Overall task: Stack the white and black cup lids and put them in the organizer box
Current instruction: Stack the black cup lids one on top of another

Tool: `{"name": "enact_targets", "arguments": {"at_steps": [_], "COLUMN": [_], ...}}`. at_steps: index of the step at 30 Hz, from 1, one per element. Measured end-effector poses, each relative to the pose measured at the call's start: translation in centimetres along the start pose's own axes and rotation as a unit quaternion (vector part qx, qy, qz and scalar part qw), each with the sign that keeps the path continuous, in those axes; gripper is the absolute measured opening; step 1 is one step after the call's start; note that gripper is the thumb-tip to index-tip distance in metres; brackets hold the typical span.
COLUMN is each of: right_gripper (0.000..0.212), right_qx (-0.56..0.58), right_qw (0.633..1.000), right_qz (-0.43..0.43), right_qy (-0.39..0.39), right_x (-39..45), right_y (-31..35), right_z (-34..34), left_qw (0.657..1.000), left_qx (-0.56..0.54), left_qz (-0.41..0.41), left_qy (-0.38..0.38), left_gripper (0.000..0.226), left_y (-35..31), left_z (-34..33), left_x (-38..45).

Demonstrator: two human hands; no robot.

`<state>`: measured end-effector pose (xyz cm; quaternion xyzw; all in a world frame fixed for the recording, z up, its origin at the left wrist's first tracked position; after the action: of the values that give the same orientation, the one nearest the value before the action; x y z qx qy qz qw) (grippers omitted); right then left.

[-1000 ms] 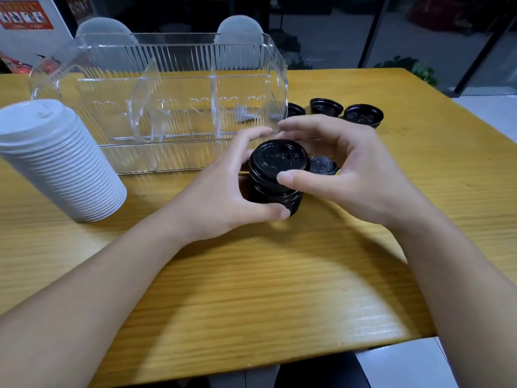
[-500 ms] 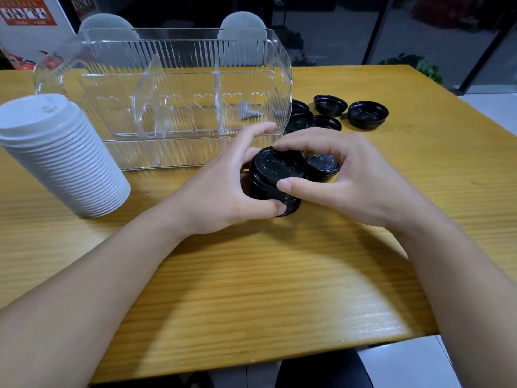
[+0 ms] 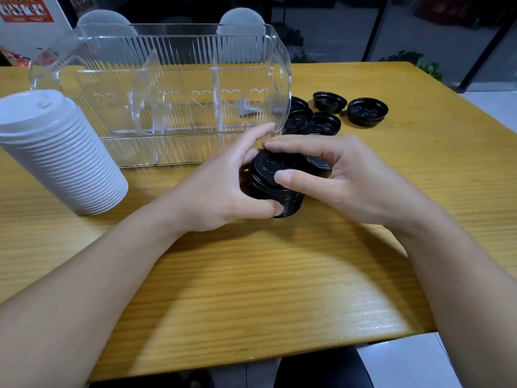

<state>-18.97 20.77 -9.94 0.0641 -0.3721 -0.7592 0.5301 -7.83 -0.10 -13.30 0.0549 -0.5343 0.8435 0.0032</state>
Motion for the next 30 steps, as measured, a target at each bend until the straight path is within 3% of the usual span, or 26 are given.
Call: {"name": "enact_targets", "arguments": {"at_steps": [5, 11, 17, 25, 30], "right_gripper": [0.046, 0.050, 0.055, 0.073, 0.058], "right_qx": [-0.014, -0.016, -0.037, -0.022, -0.028], "right_qw": [1.000, 0.998, 0.996, 0.997, 0.996], "right_qz": [0.009, -0.032, -0.042, -0.060, -0.049], "right_qy": [0.008, -0.044, -0.068, -0.044, -0.064], "right_x": [0.1, 0.3, 0.3, 0.0, -0.1], "right_y": [-0.1, -0.3, 0.0, -0.2, -0.1], "right_z": [-0.1, -0.7, -0.7, -0.1, 0.3], "left_qw": [1.000, 1.000, 1.000, 0.999, 0.998], "left_qx": [-0.011, -0.011, -0.015, 0.001, -0.006], "left_qz": [-0.004, -0.007, -0.010, -0.032, -0.054], "left_qy": [0.007, -0.005, -0.008, 0.003, -0.017], "left_gripper": [0.124, 0.125, 0.111, 0.105, 0.092], "left_y": [-0.1, -0.1, -0.2, -0.9, -1.7], "left_z": [-0.2, -0.1, -0.1, -0.2, -0.3], "left_x": [0.0, 0.0, 0.0, -0.3, -0.5]}}
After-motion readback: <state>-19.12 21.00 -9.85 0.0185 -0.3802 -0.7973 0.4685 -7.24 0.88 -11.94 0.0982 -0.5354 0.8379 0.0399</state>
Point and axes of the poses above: each hand's wrist, its own x-axis towards the middle knuckle, its own z-axis out of the back of the hand, y = z × x, the point moved 2 cm from there along x, towards the middle knuckle, and after that the axes turned 6 degrees about -x, right-handed, at the moved point
